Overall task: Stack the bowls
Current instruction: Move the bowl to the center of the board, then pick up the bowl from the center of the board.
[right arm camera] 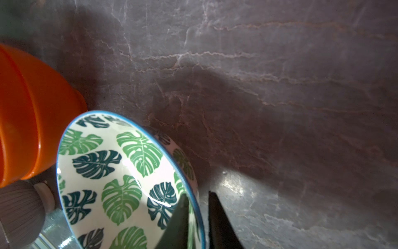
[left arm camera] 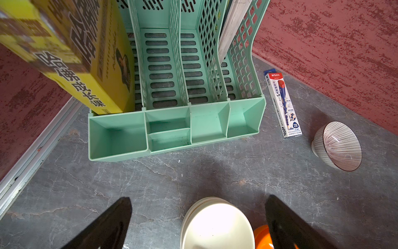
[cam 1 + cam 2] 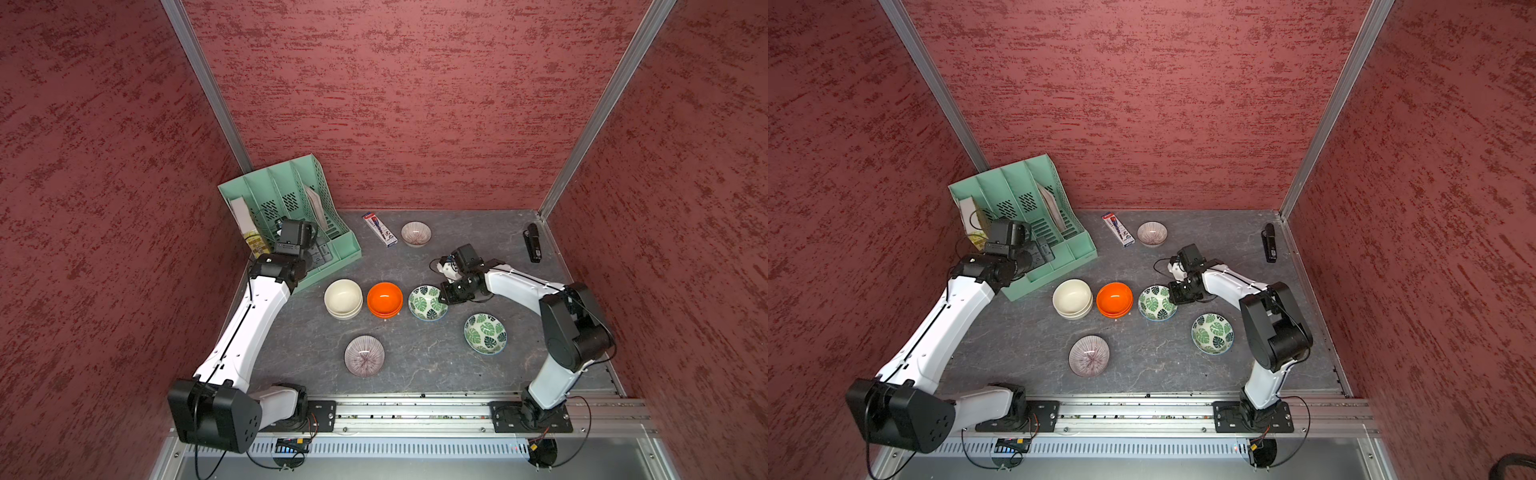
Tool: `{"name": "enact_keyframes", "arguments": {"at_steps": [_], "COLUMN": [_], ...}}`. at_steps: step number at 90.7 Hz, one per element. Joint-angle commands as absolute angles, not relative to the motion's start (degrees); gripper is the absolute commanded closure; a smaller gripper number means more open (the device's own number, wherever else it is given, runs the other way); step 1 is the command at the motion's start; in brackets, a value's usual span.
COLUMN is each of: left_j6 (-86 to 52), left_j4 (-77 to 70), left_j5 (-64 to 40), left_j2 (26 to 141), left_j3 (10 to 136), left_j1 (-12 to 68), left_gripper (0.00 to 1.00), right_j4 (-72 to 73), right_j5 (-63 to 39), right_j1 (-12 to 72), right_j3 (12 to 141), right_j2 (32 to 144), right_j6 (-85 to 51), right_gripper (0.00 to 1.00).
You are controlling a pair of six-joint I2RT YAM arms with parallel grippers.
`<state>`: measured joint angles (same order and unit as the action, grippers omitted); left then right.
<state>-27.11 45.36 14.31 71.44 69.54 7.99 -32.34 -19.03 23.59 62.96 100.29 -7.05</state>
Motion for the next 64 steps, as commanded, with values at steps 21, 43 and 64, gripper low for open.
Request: {"name": "enact_keyframes", "arguments": {"at_steps": [21,43,64], "left_j6": [-26.0,-25.6,-25.0], "left_j4": [45.4,44.9,44.4], "left_j5": [15.3,15.9,15.4], "left_j2": [70.3,71.4,74.6], "left_j3": [70.4,71.4,74.1], "left_j1": [7.7,10.0,14.6], "left_gripper": [0.0,0.0,0.0], "right_j4": [-31.4,-38.4,-47.8], "right_j5": [-15.9,-11.1,-0.3], "right_j1": [23.6,17.6,12.7], "right_j3": [62.8,59.2,53.6], "right_j2": [94.5,81.1,74.3], "right_j6": [-8.3,-11.6,-18.0], "right_gripper": [0.46,0.34,0.33]}}
